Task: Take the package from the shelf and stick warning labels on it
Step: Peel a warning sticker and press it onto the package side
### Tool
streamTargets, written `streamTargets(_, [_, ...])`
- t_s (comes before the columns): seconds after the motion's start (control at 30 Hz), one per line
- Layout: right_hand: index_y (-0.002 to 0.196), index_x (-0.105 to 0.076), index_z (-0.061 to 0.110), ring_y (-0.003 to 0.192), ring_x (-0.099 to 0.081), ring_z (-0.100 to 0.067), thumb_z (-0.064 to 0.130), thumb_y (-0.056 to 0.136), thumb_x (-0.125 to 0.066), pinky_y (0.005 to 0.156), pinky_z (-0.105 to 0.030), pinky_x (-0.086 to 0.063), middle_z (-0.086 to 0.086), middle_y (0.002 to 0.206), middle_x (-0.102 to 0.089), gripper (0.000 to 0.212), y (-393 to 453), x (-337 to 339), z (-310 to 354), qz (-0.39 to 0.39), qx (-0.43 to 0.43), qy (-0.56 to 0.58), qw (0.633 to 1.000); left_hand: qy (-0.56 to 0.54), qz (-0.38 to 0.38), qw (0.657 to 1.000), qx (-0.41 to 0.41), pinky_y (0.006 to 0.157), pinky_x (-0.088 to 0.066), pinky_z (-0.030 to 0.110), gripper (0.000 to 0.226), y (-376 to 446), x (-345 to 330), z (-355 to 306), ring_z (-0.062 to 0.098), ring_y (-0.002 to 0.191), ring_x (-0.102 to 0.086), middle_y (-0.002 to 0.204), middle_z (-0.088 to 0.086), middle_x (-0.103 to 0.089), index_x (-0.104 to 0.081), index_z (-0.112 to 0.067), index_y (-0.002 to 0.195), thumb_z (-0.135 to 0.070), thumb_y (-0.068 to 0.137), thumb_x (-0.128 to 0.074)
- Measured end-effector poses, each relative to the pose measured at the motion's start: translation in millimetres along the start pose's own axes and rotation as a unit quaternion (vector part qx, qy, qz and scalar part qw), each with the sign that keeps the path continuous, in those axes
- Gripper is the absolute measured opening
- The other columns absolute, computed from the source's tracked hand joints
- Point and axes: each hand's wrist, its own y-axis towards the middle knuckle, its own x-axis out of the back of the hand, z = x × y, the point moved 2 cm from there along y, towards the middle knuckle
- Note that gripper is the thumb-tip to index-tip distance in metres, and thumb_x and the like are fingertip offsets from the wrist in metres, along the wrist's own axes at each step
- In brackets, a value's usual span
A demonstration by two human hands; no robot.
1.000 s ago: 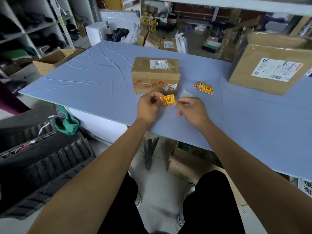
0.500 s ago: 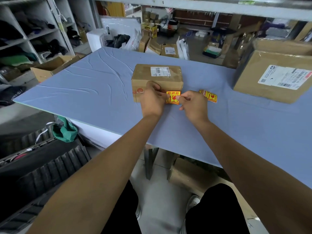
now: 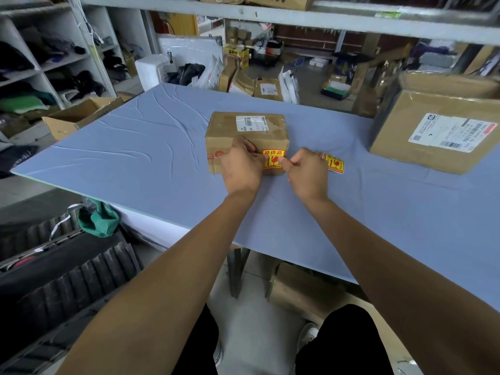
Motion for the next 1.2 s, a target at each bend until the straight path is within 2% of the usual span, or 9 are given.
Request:
streamTargets(0.13, [0.127,-0.055,0.018,0.104,-0.060,-0.021,0.031,0.082,-0.075,0.076,-0.027,-0.041,-0.010,0.114,-0.062,0.051,3,6,1,0.001,0.056,0.020,0.998,-0.003,0.003,1.000,0.005,0.048,-0.024,0.011,0.021,1,2,-2,0.019,0.075,-0.055,0.082,0.003,-0.069,-0.065,-0.010,0.092,-0.018,0.076,-0.076])
streamTargets(0.2, [0.136,-0.052,0.023,0.109,-0.060,-0.023,0.031,0.083,-0.074,0.080,-0.027,-0.042,-0.010,0.123,-0.060,0.058,7,5,3,0.022,0.082,0.010,0.996,0.001,0.007,1.000,0.007,0.048,-0.022,0.010,0.021,0,2,-3,0.018,0.076,-0.050,0.082,0.001,-0.066,-0.065,-0.010,0.093,-0.018,0.077,-0.075])
streamTargets(0.3, [0.128,-0.056,0.019,0.110,-0.061,-0.026,0.031,0.085,-0.071,0.081,-0.028,-0.044,-0.011,0.121,-0.063,0.047,13,3,4,0.024,0.091,0.002,0.996,0.009,0.013,1.000,0.015,0.054,-0.028,0.019,0.019,-1,3,-5,0.017,0.078,-0.044,0.086,0.003,-0.067,-0.066,-0.011,0.092,-0.020,0.079,-0.075])
streamTargets(0.5, [0.116,-0.056,0.014,0.104,-0.064,-0.028,0.034,0.087,-0.068,0.079,-0.038,-0.051,-0.008,0.118,-0.068,0.037,19,5,5,0.026,0.129,-0.036,0.991,0.098,0.033,0.994,-0.026,0.065,-0.042,0.028,0.020,0,8,-9,0.029,0.085,-0.065,0.087,0.008,-0.072,-0.064,-0.014,0.084,-0.031,0.080,-0.075])
streamTargets(0.67, [0.114,-0.055,0.016,0.089,-0.069,-0.027,0.037,0.087,-0.068,0.075,-0.038,-0.055,-0.006,0.116,-0.069,0.036,22,6,2,0.027,0.128,-0.036,0.991,0.195,-0.035,0.977,-0.078,0.077,-0.051,0.037,0.047,4,19,1,0.034,0.099,-0.062,0.099,0.010,-0.070,-0.063,-0.015,0.096,-0.057,0.076,-0.072])
streamTargets(0.77, [0.115,-0.054,0.019,0.086,-0.070,-0.023,0.039,0.087,-0.068,0.074,-0.040,-0.058,-0.005,0.112,-0.071,0.037,22,5,1,0.035,0.120,-0.041,0.991,0.245,-0.118,0.945,-0.180,0.087,-0.045,0.048,0.068,7,16,11,0.039,0.112,-0.052,0.119,0.018,-0.057,-0.058,-0.014,0.106,-0.069,0.068,-0.068])
streamTargets(0.9, [0.114,-0.054,0.019,0.083,-0.072,-0.019,0.039,0.087,-0.068,0.074,-0.043,-0.059,-0.004,0.119,-0.070,0.037,23,5,0,0.045,0.116,-0.020,0.992,0.245,-0.052,0.960,-0.124,0.107,-0.025,0.065,0.087,21,7,18,0.049,0.140,-0.023,0.158,0.017,-0.022,-0.050,-0.034,0.128,-0.088,0.060,-0.055])
streamTargets(1.07, [0.123,-0.051,0.015,0.091,-0.068,-0.016,0.026,0.085,-0.074,0.068,-0.019,-0.051,-0.006,0.133,-0.060,0.045,24,-1,-8,0.069,0.116,0.025,0.991,0.193,-0.023,0.973,-0.125,0.100,-0.044,0.058,0.086,29,6,27,0.045,0.132,-0.031,0.152,0.017,-0.027,-0.053,-0.031,0.127,-0.080,0.058,-0.067])
streamTargets(1.2, [0.133,-0.043,0.017,0.096,-0.066,-0.019,0.020,0.075,-0.084,0.078,-0.032,-0.055,-0.008,0.134,-0.058,0.071,21,-5,-13,0.104,0.114,0.007,0.988,0.200,-0.007,0.970,-0.137,0.100,-0.046,0.055,0.097,30,6,29,0.042,0.133,-0.030,0.149,0.015,-0.027,-0.048,-0.034,0.131,-0.072,0.047,-0.080])
